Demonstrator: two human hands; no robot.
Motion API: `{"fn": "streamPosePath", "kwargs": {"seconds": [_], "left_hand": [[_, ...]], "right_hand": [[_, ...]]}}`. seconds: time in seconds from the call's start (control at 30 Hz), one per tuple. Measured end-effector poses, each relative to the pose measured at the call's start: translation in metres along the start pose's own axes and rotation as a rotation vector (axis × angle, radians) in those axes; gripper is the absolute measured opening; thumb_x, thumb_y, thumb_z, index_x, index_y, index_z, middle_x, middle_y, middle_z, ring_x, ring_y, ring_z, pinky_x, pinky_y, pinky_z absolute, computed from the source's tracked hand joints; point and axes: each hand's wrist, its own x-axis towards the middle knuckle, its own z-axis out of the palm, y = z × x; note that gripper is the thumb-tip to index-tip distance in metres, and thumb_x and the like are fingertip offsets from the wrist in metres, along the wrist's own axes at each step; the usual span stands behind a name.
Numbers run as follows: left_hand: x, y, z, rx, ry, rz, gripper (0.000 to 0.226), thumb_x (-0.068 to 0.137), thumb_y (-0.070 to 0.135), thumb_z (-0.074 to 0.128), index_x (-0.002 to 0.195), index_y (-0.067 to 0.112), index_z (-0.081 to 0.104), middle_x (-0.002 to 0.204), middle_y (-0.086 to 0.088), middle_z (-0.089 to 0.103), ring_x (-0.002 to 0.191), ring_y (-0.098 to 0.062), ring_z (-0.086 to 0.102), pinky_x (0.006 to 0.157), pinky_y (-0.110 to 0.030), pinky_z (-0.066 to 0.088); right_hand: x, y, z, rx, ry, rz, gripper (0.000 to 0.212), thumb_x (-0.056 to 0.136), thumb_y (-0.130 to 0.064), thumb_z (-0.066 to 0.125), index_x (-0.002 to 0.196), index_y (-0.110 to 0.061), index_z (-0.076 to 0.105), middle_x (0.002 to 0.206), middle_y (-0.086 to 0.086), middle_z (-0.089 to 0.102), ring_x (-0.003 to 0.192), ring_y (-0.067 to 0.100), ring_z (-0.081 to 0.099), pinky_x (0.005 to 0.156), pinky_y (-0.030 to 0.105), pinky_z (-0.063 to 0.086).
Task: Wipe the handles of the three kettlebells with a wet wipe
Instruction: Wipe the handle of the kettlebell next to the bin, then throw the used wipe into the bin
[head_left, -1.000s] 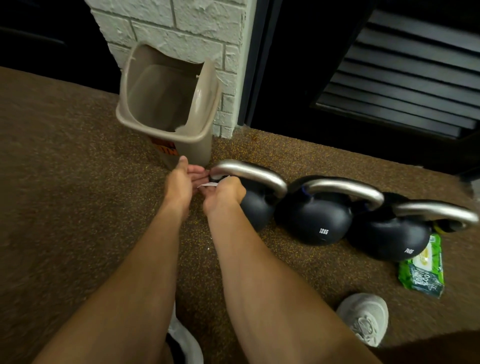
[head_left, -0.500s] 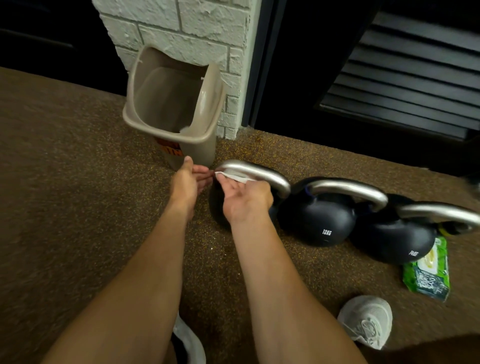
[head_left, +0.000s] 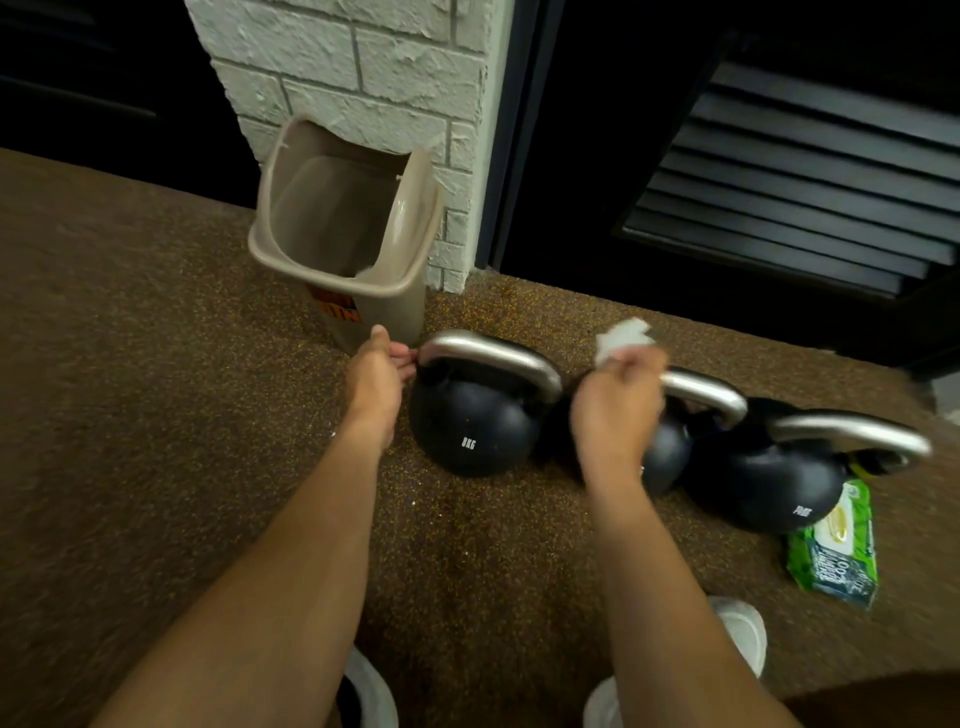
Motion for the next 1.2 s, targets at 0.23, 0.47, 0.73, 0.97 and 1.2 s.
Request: {"fn": "streamPosePath", "kwargs": {"seconds": [0.23,0.47,0.73,0.97,1.2], "left_hand": [[0.005,-0.001,0.000,-0.056,0.045,-0.003,0.049,0.110,0.044,0.030,0.115,0.002,0.056,0.118,-0.019,0.070,0.113,-0.028,0.067,0.095,-0.036,0.049],[0.005,0.001,-0.009,-0.098,0.114,-0.044,0.052,0.107,0.048,0.034,0.109,0.007,0.065,0.103,-0.013,0.074,0.097,-0.026,0.070,0.080,-0.035,0.053],[-0.009,0.011,-0.029,-0.135,0.060,0.125,0.038,0.087,0.040,0.052,0.102,0.016,0.077,0.109,-0.018,0.075,0.099,-0.032,0.071,0.086,-0.045,0.056],[-0.033,0.033,-0.020,-0.147,-0.212,0.090,0.039,0.101,0.035,0.056,0.128,0.010,0.068,0.123,-0.018,0.072,0.113,-0.034,0.069,0.091,-0.047,0.056],[-0.042,0.048,-0.011,-0.022,-0.153,0.123,0.012,0.094,0.003,0.067,0.103,0.011,0.071,0.106,-0.013,0.077,0.107,-0.033,0.072,0.095,-0.050,0.057]], "right_hand": [[-0.033,-0.002,0.076,-0.587,-0.517,-0.751,0.038,0.084,-0.008,0.050,0.121,-0.002,0.051,0.125,0.022,0.060,0.125,0.038,0.049,0.113,0.047,0.033],[-0.042,0.001,0.132,-1.314,-0.775,-1.321,0.049,0.104,-0.026,0.027,0.148,-0.006,0.034,0.145,0.020,0.049,0.142,0.036,0.035,0.121,0.047,0.015],[-0.037,-0.036,0.113,-0.380,-0.966,-0.546,0.002,0.094,-0.017,0.050,0.094,-0.015,0.050,0.094,0.008,0.066,0.084,0.026,0.061,0.064,0.031,0.043],[-0.004,-0.040,0.092,-0.077,-0.801,-0.272,0.012,0.093,-0.015,0.055,0.087,-0.022,0.061,0.092,0.000,0.064,0.089,0.019,0.061,0.072,0.035,0.052],[0.005,-0.038,0.080,0.045,-0.795,-0.132,0.013,0.091,-0.015,0.058,0.083,-0.023,0.063,0.094,0.003,0.068,0.093,0.025,0.066,0.077,0.052,0.060]]}}
